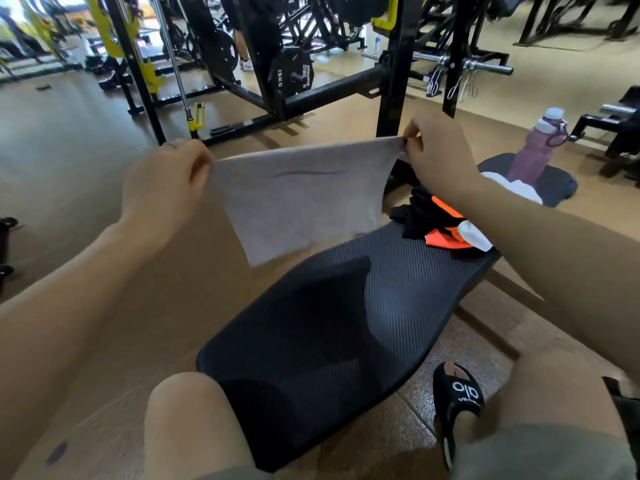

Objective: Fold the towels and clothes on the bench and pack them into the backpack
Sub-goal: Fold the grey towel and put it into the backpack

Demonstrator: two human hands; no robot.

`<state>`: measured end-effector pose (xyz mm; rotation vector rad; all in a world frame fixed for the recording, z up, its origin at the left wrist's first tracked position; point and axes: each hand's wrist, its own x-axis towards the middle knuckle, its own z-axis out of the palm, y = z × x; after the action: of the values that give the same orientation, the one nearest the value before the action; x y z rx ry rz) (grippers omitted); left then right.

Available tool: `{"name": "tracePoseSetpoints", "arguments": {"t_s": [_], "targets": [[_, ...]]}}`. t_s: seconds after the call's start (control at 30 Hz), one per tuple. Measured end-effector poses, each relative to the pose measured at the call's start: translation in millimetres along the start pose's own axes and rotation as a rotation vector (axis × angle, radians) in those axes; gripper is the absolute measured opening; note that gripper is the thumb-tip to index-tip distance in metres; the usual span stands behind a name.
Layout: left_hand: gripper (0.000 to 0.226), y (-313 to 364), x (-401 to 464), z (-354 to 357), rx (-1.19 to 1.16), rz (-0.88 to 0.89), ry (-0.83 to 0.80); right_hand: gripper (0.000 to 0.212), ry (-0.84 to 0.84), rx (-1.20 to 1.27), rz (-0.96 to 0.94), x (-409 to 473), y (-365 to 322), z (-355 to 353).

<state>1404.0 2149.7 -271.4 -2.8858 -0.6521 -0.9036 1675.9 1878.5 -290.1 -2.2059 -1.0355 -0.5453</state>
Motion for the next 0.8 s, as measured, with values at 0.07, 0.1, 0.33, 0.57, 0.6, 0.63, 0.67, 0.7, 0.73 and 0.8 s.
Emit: {"name": "tracePoseSetpoints", "arguments": {"t_s": [0.07,0.1,0.33,0.57,0.6,0.63,0.67,0.7,0.73,0.8], "targets": [[0.009,2,-31,8,0.003,0.085,-0.049,0.009,-0.02,0.047,-0.032,-28,12,6],[0.008,3,-53,19,-0.021,0.143,-0.11,0.008,-0.065,0.052,-0.045,-48,24,15],[0.018,40,-177,122,-0.175,0.447,-0.708,0.016,-0.61,-0.128,0.006,-194,106,81],[0.033,73,-224,143,-0.171,0.648,-0.752,0.015,-0.719,-0.437,-0.199,-234,118,83],[0.03,75,-225,142,-0.186,0.649,-0.755,0.018,-0.72,-0.464,-0.214,-236,119,79],[0.027,78,-227,141,-0.195,0.654,-0.767,0.023,-0.72,-0.488,-0.229,-237,119,76],[0.023,81,-229,141,-0.197,0.672,-0.782,0.027,-0.714,-0.506,-0.243,-239,118,73],[0.02,85,-232,142,-0.197,0.694,-0.796,0.032,-0.702,-0.517,-0.252,-241,118,72],[0.018,88,-235,142,-0.189,0.708,-0.814,0.035,-0.696,-0.529,-0.254,-244,117,71],[0.016,93,-241,143,-0.145,0.729,-0.816,0.036,-0.701,-0.566,-0.238,-248,116,72]]}}
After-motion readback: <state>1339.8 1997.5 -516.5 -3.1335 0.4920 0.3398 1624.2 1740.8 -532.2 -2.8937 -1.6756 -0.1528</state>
